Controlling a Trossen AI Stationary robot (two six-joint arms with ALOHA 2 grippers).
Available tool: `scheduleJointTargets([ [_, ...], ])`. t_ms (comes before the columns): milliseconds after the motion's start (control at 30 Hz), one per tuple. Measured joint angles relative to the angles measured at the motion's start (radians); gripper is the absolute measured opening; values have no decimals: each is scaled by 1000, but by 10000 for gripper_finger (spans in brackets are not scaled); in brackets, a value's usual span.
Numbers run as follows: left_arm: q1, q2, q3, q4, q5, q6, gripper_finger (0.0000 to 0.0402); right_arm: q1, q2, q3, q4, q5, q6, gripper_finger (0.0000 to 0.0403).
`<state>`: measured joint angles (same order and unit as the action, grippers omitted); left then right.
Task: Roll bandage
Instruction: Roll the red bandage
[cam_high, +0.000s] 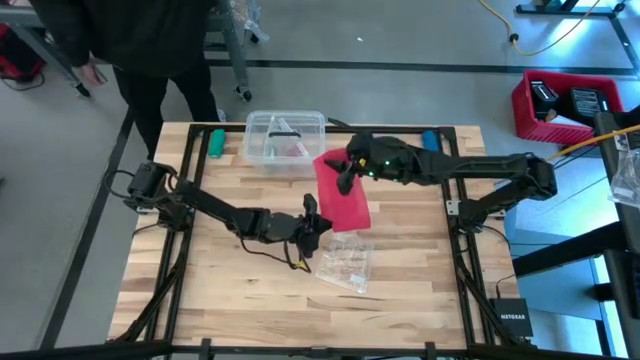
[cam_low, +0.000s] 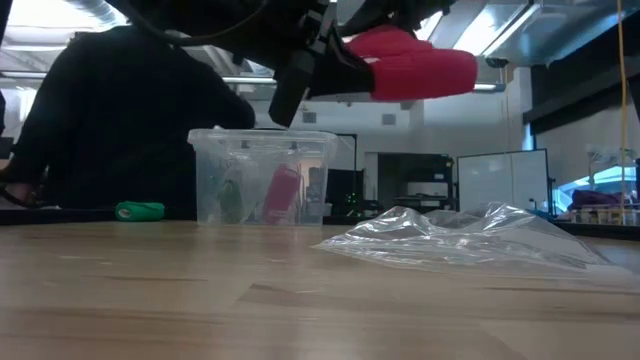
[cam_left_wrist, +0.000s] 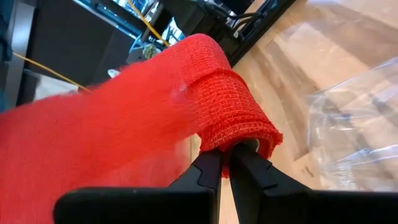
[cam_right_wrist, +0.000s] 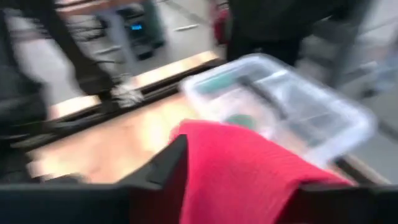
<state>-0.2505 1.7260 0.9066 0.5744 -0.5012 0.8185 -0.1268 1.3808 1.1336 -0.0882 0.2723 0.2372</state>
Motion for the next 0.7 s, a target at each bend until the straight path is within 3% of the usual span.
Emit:
scheduleJointTargets([
  [100, -16, 0, 0, 2, -1, -2, 13, 0, -5, 1, -2, 146, -56, 220],
  [167, -26, 0, 0, 3, -1, -2, 13, -6, -8, 1, -30, 183, -106, 247],
  [267, -32, 0, 0, 3, -1, -9, 13, -14, -8, 1, -100, 129, -119, 274],
  [400, -31, 0, 0, 3, 0, -47, 13, -12, -8, 1, -205, -72, -113, 288],
  [467, -31, 0, 0, 3, 2, -51, 13, -11, -8, 1, -244, -121, -110, 289],
  [600, -31, 0, 0, 4, 3, -62, 13, -12, -8, 1, -223, -3, -109, 289],
  [700, -30, 0, 0, 3, 7, -101, 13, -11, -8, 1, -197, 14, -108, 289],
])
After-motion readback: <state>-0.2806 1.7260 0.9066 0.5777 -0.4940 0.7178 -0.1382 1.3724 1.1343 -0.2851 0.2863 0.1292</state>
